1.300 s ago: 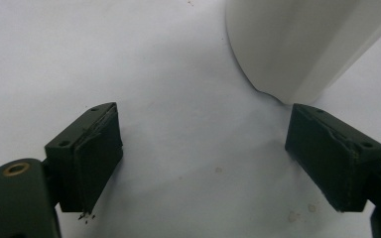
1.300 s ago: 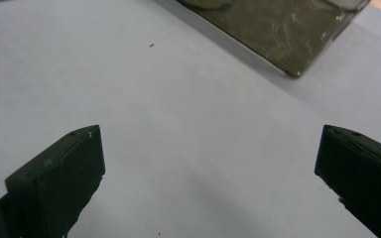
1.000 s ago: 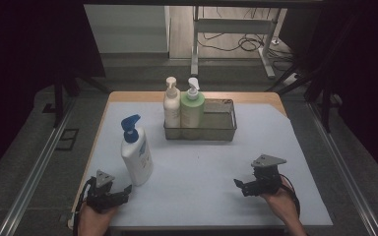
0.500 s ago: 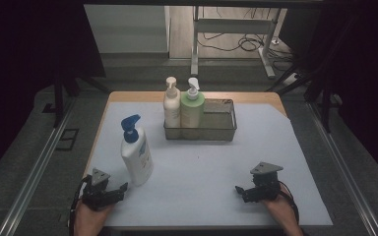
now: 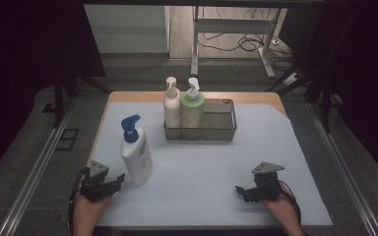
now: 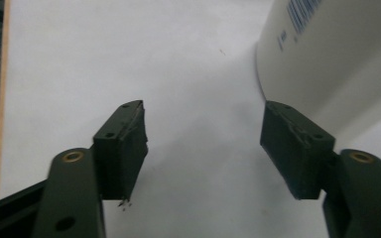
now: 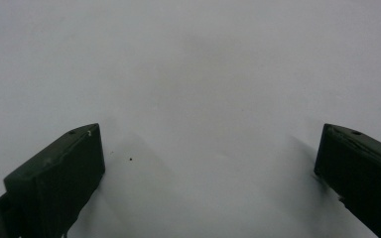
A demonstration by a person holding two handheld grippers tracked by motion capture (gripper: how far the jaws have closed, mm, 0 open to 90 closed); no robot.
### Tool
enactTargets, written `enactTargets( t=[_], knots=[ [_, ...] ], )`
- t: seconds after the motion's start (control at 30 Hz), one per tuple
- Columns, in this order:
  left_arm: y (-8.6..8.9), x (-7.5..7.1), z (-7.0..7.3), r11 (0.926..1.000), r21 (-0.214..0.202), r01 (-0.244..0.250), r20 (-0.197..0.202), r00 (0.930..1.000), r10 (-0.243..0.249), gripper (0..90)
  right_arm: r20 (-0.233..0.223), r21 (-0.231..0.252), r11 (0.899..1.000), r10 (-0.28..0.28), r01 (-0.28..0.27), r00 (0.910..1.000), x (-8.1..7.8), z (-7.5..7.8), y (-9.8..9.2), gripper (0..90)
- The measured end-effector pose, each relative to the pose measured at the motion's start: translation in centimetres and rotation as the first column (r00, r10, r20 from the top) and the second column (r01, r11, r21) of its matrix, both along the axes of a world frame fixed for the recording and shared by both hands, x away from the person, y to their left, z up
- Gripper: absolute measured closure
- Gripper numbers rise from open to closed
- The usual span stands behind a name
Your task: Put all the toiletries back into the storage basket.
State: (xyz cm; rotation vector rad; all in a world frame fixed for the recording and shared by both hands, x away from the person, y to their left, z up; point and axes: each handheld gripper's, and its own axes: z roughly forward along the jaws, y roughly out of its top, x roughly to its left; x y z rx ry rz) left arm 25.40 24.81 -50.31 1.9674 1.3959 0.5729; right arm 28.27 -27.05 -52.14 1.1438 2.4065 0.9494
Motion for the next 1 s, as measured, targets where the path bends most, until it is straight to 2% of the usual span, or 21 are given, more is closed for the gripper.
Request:
enactTargets(
  t=[0.03,0.1,0.2,0.3,0.33,0.4,0.47,0.5,0.6,0.7,0.8,0.9,1.0],
  knots=[
    [0.1,0.5,0.1,0.9998,-0.011,0.014,-0.001,0.9999,-0.014,43.5,0.0,0.001,1.0,-0.001,0.001,1.0,0.0,0.0,0.0,0.0],
    [0.0,0.9,0.1,0.9997,-0.012,0.02,-0.004,0.9998,-0.02,44.1,0.0,0.001,1.0,-0.002,0.002,1.0,0.0,0.0,0.0,0.0],
    [-0.3,1.8,-0.1,0.9987,-0.009,0.051,-0.018,0.9985,-0.051,54.7,0.0,0.002,1.0,-0.003,0.003,1.0,0.0,0.0,0.0,0.0],
    [-0.6,2.6,-0.2,0.9978,-0.013,0.065,-0.037,0.9972,-0.065,67.6,0.003,0.003,1.0,-0.003,0.003,1.0,0.0,0.0,0.0,0.0],
    [-0.9,3.1,-0.3,0.9968,-0.005,0.079,-0.053,0.9954,-0.079,75.9,0.003,0.003,1.0,-0.003,0.003,1.0,0.0,0.0,0.0,0.0],
    [-1.0,3.3,-0.3,0.9963,0.003,0.086,-0.059,0.9946,-0.085,83.1,0.003,0.004,1.0,-0.004,0.004,1.0,0.0,-0.1,0.0,0.0],
    [-1.3,3.7,-0.4,0.995,-0.013,0.099,-0.064,0.9929,-0.1,87.8,0.003,0.003,1.0,-0.003,0.003,1.0,0.0,-0.1,0.0,0.0],
    [-1.3,3.7,-0.4,0.995,-0.013,0.099,-0.064,0.9929,-0.1,88.8,0.003,0.003,1.0,-0.003,0.003,1.0,0.0,-0.1,0.0,0.0],
    [-1.5,3.9,-0.5,0.9923,-0.046,0.115,-0.077,0.99,-0.118,88.8,0.004,0.004,1.0,-0.003,0.003,1.0,0.0,-0.1,0.0,0.0],
    [-1.6,4.0,-0.7,0.991,-0.054,0.123,-0.079,0.9887,-0.127,88.6,0.004,0.005,1.0,-0.003,0.003,1.0,0.0,-0.1,0.0,0.0],
    [-1.9,4.0,-1.0,0.9866,-0.076,0.145,-0.082,0.9852,-0.151,88.9,0.004,0.006,1.0,-0.002,0.002,1.0,0.0,-0.1,0.0,0.0],
    [-2.3,4.0,-1.0,0.9863,-0.065,0.151,-0.075,0.9849,-0.156,89.1,0.004,0.006,1.0,-0.002,0.002,1.0,0.0,-0.1,0.0,0.0],
    [-2.3,4.1,-1.0,0.9861,-0.077,0.147,-0.076,0.9853,-0.153,89.3,0.005,0.006,1.0,-0.002,0.002,1.0,0.0,-0.1,0.0,0.0]
  ],
)
